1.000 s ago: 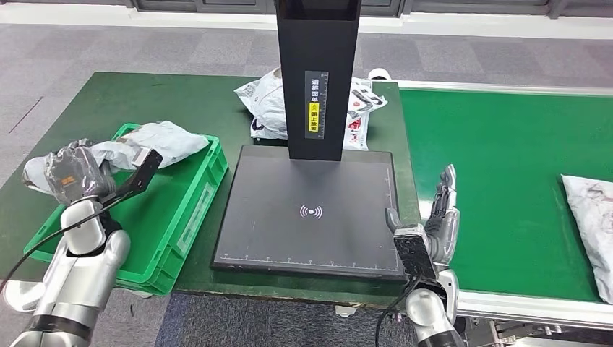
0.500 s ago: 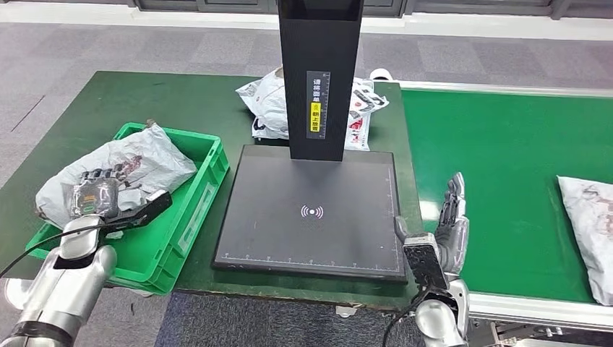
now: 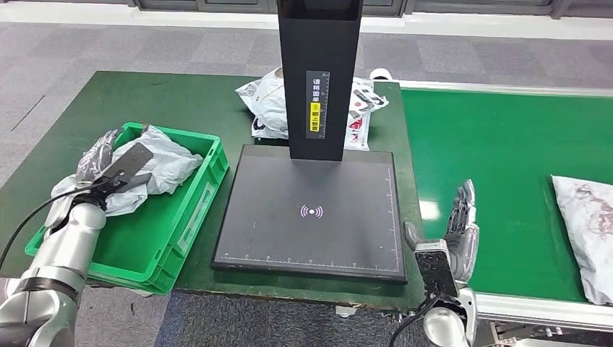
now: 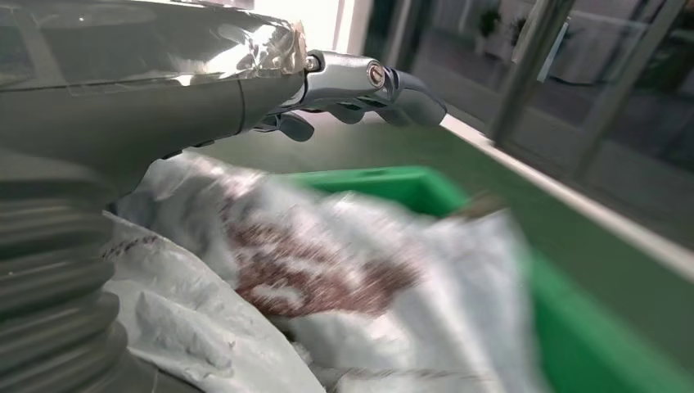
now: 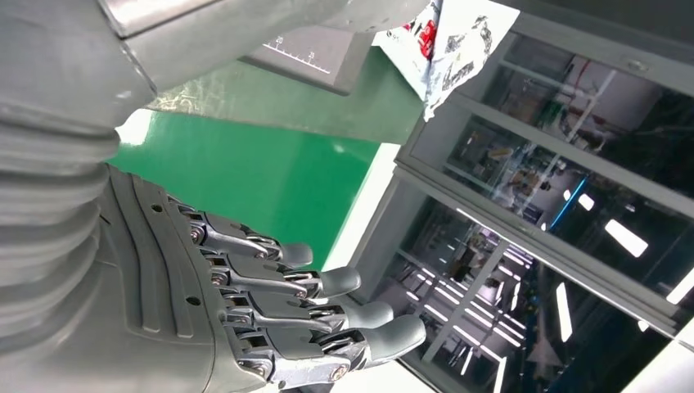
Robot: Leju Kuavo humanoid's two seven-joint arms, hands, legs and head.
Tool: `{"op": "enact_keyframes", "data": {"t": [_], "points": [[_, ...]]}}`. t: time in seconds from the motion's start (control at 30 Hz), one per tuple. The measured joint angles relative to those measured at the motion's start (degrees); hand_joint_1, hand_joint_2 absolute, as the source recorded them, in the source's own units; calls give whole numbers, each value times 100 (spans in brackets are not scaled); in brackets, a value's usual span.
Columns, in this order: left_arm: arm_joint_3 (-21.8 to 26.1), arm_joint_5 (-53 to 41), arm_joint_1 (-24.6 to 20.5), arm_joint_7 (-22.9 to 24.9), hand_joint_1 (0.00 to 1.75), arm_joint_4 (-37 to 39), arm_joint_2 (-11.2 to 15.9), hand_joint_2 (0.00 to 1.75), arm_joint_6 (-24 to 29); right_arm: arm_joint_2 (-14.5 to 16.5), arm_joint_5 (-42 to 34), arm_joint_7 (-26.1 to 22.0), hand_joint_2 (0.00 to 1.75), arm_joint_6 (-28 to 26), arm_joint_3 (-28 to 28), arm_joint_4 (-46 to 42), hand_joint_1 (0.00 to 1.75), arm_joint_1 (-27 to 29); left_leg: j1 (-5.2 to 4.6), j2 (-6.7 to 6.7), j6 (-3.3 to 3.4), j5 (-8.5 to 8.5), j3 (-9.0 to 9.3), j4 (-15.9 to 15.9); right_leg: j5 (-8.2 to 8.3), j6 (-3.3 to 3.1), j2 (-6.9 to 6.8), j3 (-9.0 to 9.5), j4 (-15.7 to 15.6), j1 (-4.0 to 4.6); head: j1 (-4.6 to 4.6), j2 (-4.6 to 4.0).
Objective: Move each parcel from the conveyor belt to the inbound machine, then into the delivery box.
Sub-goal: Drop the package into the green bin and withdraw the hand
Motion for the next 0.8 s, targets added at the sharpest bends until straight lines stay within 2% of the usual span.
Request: {"op": "enact_keyframes", "data": {"t": [0.1,0.17,0.3,0.53,0.67,0.8], "points": [[185,856,-244,-315,0,105,-67,175,-86,-8,-55,35,175,29,-42,-12,0,6,0,0,0,0,0,0,0,0,0,1,0,0,1,0],[291,1340,-366,-475,0,154,-136,175,-117,-13,-100,61,175,74,-51,-12,0,5,0,0,0,0,0,0,0,0,0,2,0,-1,2,0],[470,2336,-464,-856,0,198,-300,175,-223,-26,-236,146,0,285,-120,-8,0,-16,-1,0,0,0,1,0,1,1,0,2,0,-1,1,0],[584,3874,-451,-1435,0,309,-661,175,-764,-109,-358,266,0,607,-311,165,0,-205,-2,-5,0,0,0,0,1,1,-3,5,0,-3,2,0],[579,4144,-421,-1585,0,378,-845,175,-851,-152,-362,263,175,645,-347,296,0,-286,-2,-8,0,0,0,0,1,1,-3,5,0,-3,2,0],[494,4372,-390,-1746,0,397,-1045,175,-1008,-190,-343,283,175,693,-376,406,0,-352,-2,-10,0,0,0,0,1,1,-6,5,-1,-3,2,0]]}}
